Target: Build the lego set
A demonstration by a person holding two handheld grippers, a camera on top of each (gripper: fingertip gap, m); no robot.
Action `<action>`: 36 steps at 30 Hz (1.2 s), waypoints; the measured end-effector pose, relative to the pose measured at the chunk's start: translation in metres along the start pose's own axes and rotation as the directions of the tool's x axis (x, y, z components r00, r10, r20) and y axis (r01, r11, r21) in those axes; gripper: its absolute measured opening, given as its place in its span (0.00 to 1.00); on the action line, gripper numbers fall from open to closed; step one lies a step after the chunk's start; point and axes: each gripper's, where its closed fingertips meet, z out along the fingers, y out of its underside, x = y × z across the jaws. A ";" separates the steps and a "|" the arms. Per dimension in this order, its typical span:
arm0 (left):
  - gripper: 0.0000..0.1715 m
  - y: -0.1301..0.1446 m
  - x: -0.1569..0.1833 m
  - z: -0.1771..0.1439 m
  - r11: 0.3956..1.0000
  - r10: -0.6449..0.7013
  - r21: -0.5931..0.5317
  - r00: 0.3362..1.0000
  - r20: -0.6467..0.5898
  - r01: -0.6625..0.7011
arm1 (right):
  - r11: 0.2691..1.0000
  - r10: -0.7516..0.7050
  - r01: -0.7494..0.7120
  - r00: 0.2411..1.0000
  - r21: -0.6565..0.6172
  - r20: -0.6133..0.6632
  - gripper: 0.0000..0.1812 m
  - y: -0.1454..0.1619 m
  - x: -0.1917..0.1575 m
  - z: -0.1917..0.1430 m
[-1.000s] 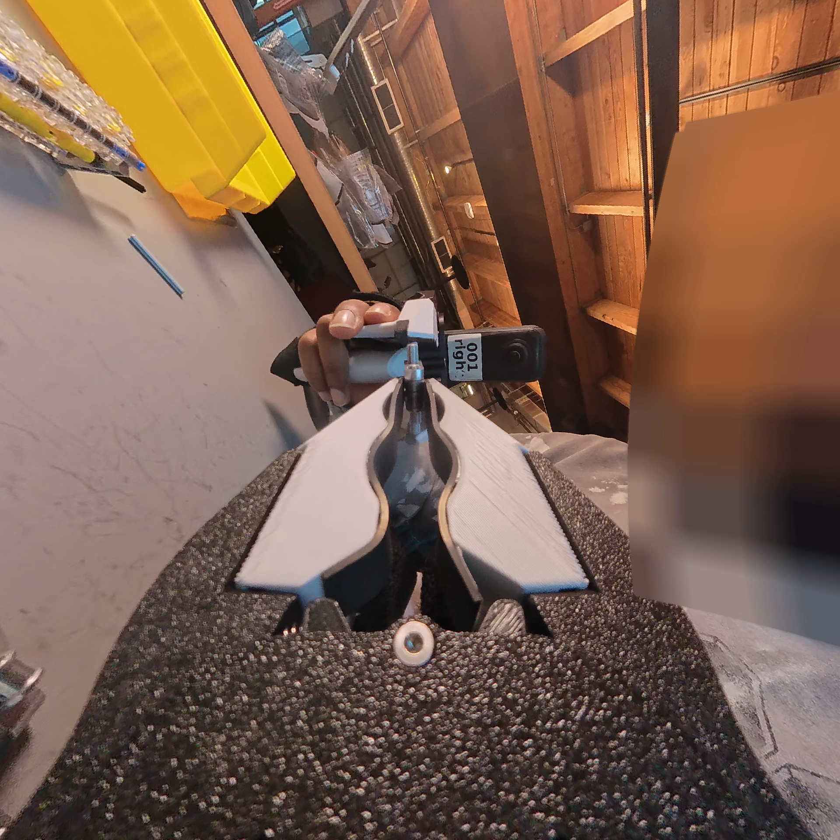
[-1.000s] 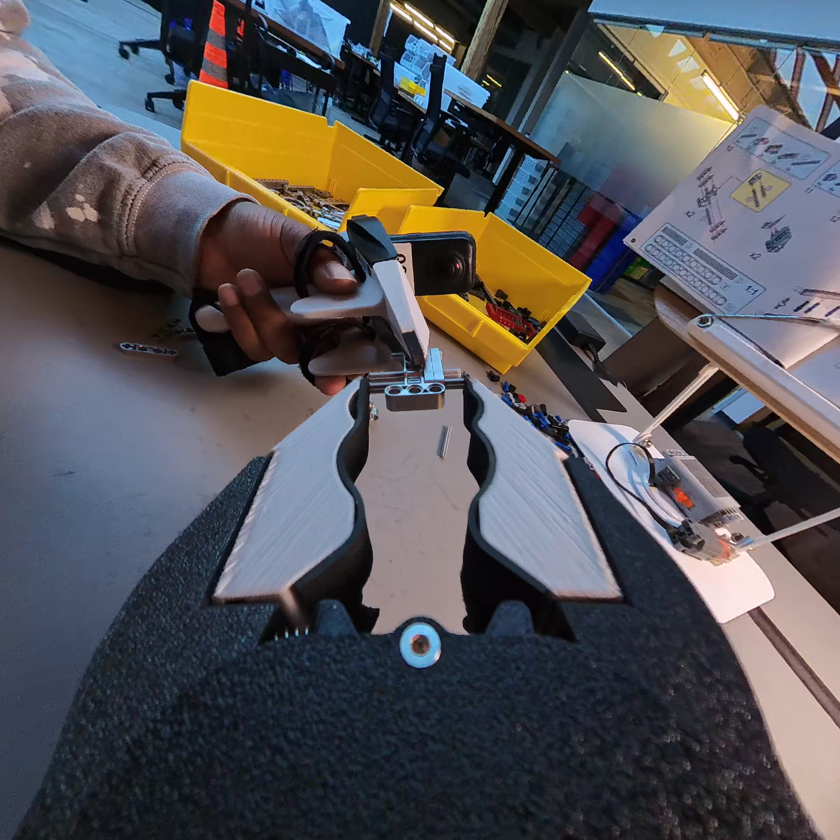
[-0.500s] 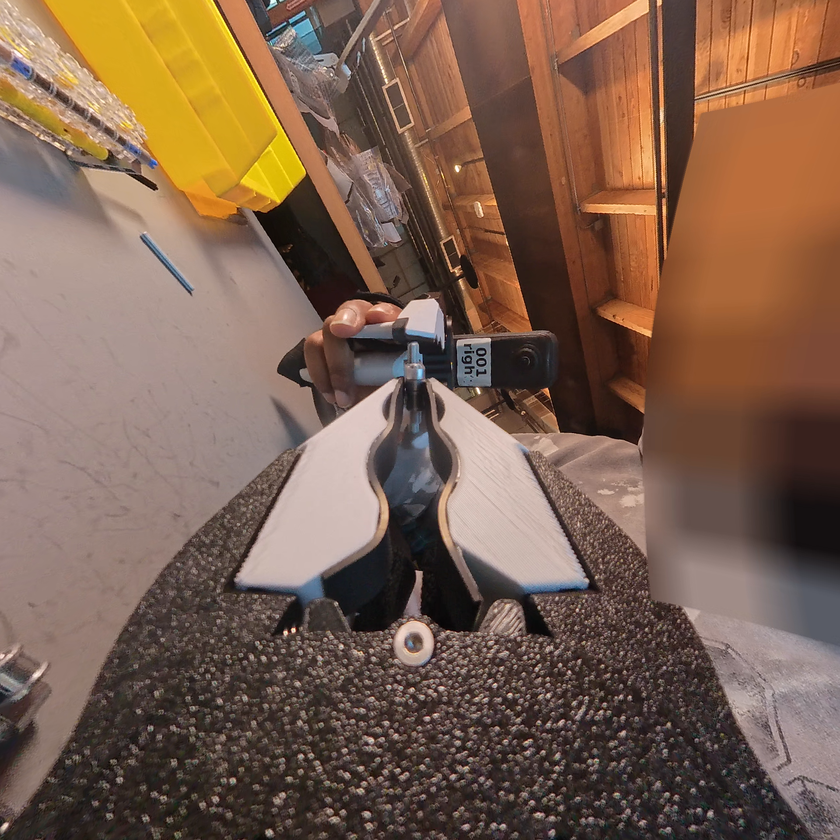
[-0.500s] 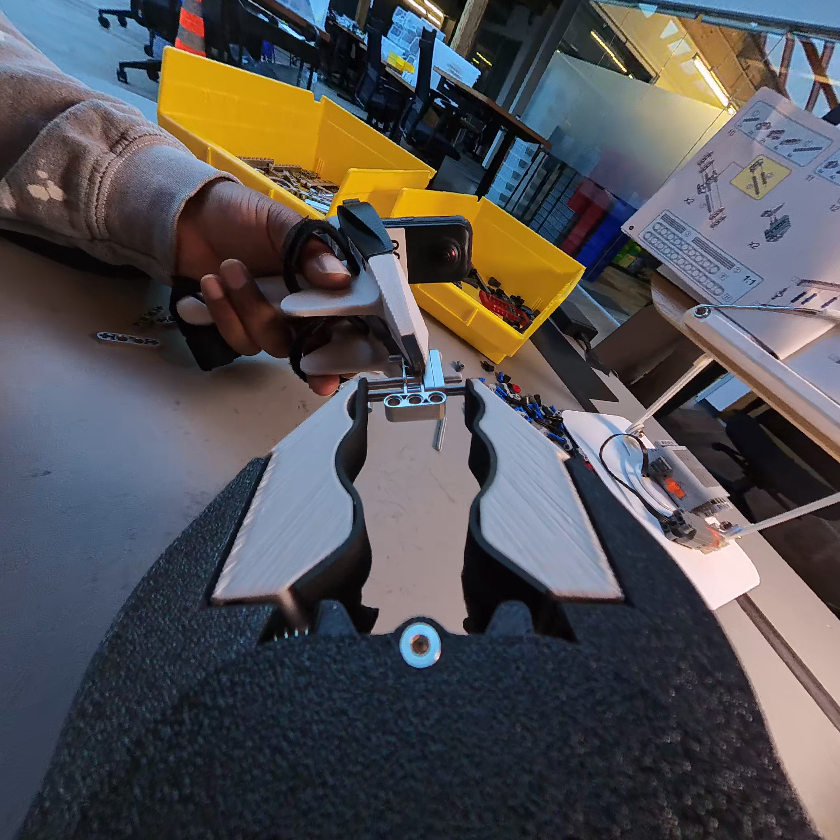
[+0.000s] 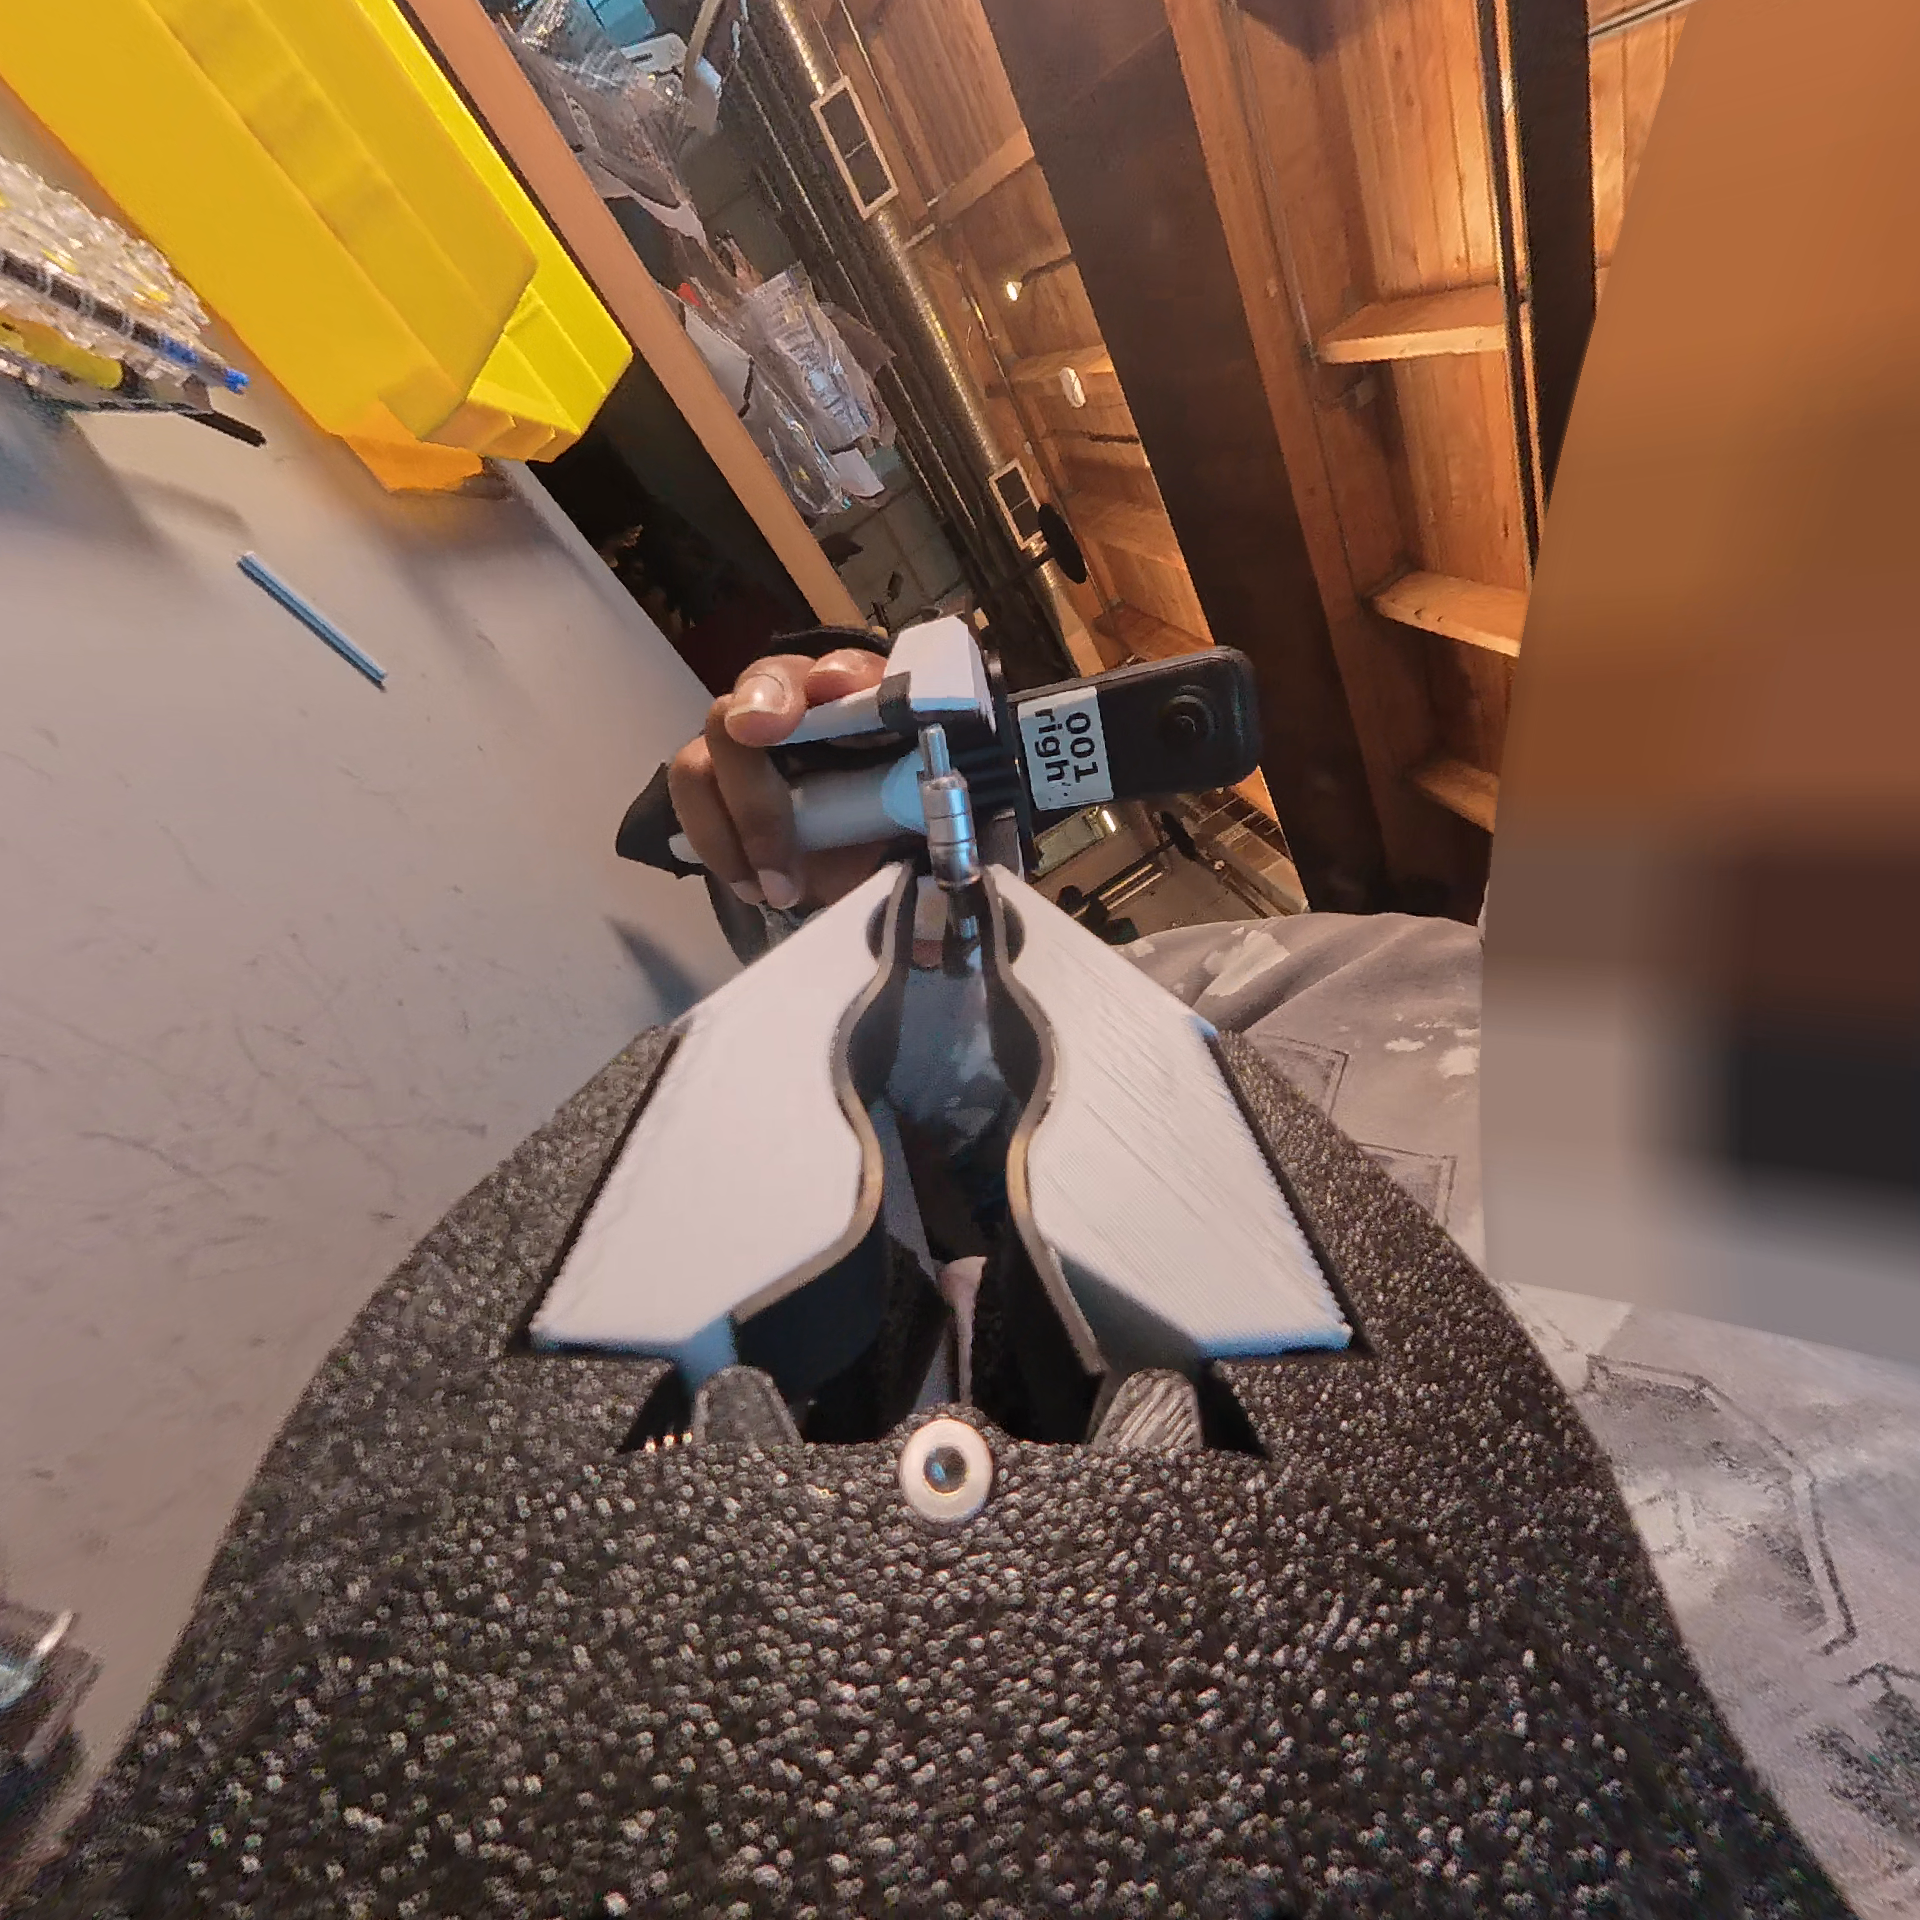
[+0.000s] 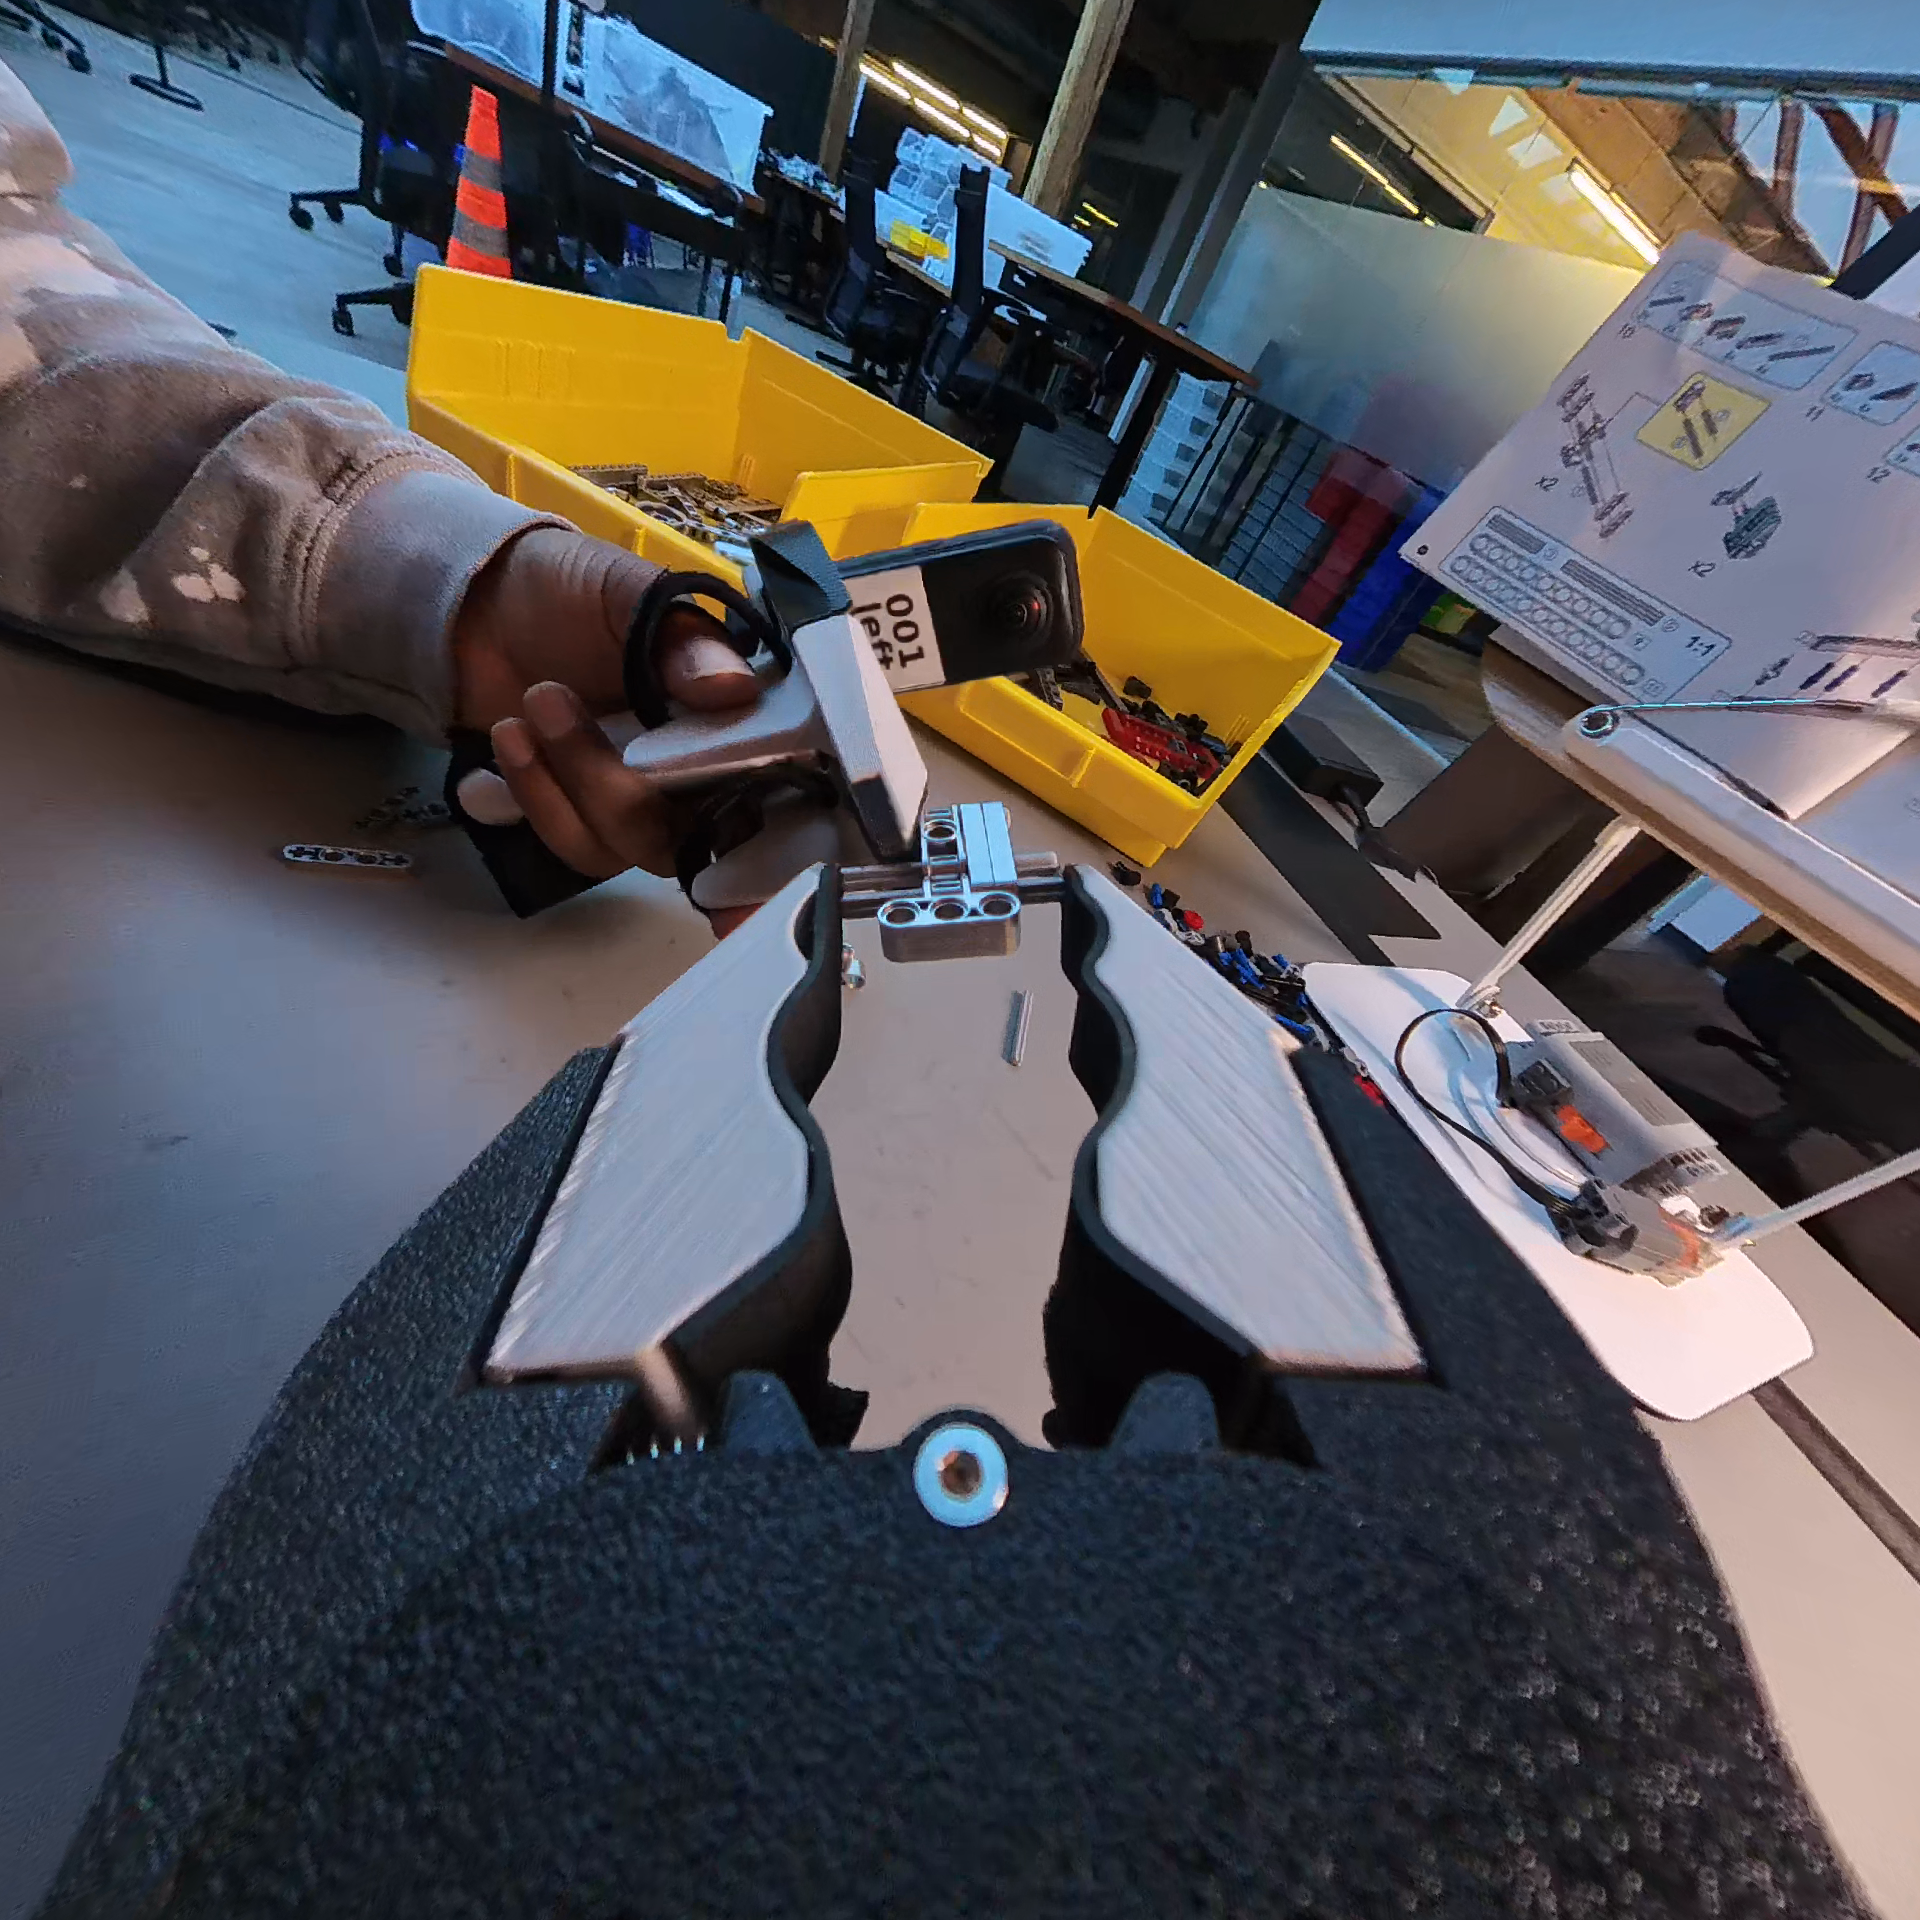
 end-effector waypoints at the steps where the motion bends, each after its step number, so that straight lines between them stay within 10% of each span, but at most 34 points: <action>1: 0.04 0.000 0.002 0.000 1.000 0.008 -0.002 1.000 -0.002 -0.008 | 1.000 -0.003 0.003 1.000 -0.001 0.005 0.22 0.000 -0.001 0.000; 16: 0.03 0.009 -0.028 -0.005 0.997 0.042 -0.068 0.977 0.211 -0.028 | 0.986 -0.122 0.120 0.993 -0.116 -0.003 0.27 0.014 -0.009 0.007; 22: 0.03 0.020 -0.040 -0.002 0.986 0.118 -0.147 0.940 0.319 -0.074 | 0.956 -0.169 0.162 0.986 -0.246 -0.008 0.13 0.037 -0.012 0.015; 36: 0.03 0.025 -0.039 0.000 0.986 0.083 -0.163 0.952 0.295 -0.036 | 0.939 -0.214 0.216 0.976 -0.267 0.039 0.11 0.039 -0.016 0.012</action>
